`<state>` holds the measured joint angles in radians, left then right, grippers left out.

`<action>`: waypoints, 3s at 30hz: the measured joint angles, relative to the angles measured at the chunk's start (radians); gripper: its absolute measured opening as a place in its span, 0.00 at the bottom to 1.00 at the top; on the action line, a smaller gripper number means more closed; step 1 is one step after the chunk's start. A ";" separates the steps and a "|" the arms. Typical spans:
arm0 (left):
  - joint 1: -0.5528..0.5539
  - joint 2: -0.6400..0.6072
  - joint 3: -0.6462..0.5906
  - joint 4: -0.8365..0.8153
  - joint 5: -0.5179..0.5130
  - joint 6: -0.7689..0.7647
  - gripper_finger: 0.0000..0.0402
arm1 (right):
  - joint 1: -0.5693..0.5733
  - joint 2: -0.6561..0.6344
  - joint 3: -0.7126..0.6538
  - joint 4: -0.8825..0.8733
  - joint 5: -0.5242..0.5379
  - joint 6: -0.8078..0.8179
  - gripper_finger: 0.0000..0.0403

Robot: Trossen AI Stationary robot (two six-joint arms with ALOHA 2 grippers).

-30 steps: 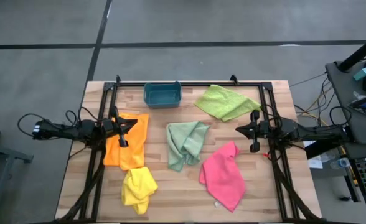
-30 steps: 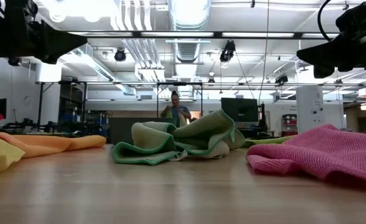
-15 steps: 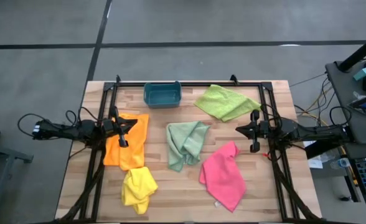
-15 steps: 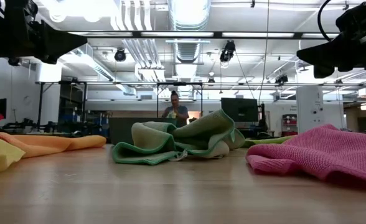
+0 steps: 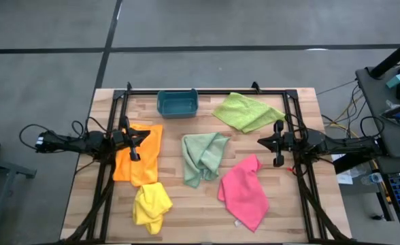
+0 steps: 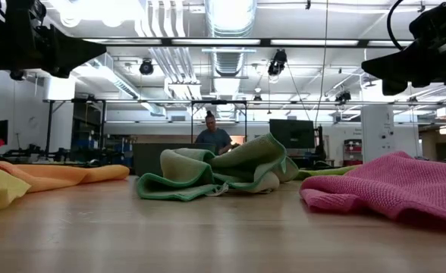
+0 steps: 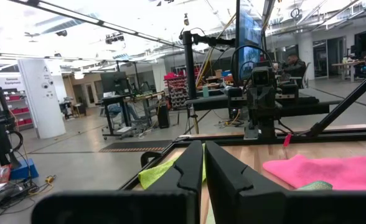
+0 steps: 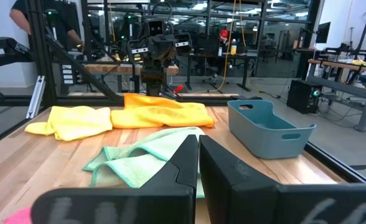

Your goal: Fold microfiber towels

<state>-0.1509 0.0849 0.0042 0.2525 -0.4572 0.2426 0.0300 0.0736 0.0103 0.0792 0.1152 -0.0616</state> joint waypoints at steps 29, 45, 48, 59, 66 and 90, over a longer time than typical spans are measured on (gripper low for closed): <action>0.000 -0.001 0.000 0.148 0.055 -0.602 0.01 | 0.000 0.006 0.000 -0.021 0.203 0.852 0.02; 0.000 -0.001 0.000 0.210 0.059 -0.816 0.01 | 0.000 0.008 0.000 -0.023 0.209 0.631 0.02; 0.000 -0.002 0.000 0.211 0.048 -0.699 0.01 | 0.000 0.008 0.000 -0.023 0.208 0.626 0.02; 0.000 0.098 0.035 0.256 0.036 -0.674 0.01 | 0.000 0.008 0.000 -0.018 0.211 0.622 0.02; 0.000 0.305 0.182 0.263 0.038 -0.679 0.01 | 0.000 0.008 0.000 0.033 0.234 0.503 0.02; -0.093 1.203 0.833 -0.015 0.145 -0.734 0.01 | 0.000 0.007 0.035 0.195 0.230 0.096 0.02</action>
<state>-0.2442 1.2878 0.8374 0.2372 -0.3127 -0.4918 0.0299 0.0807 0.0453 0.2740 0.3450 0.0340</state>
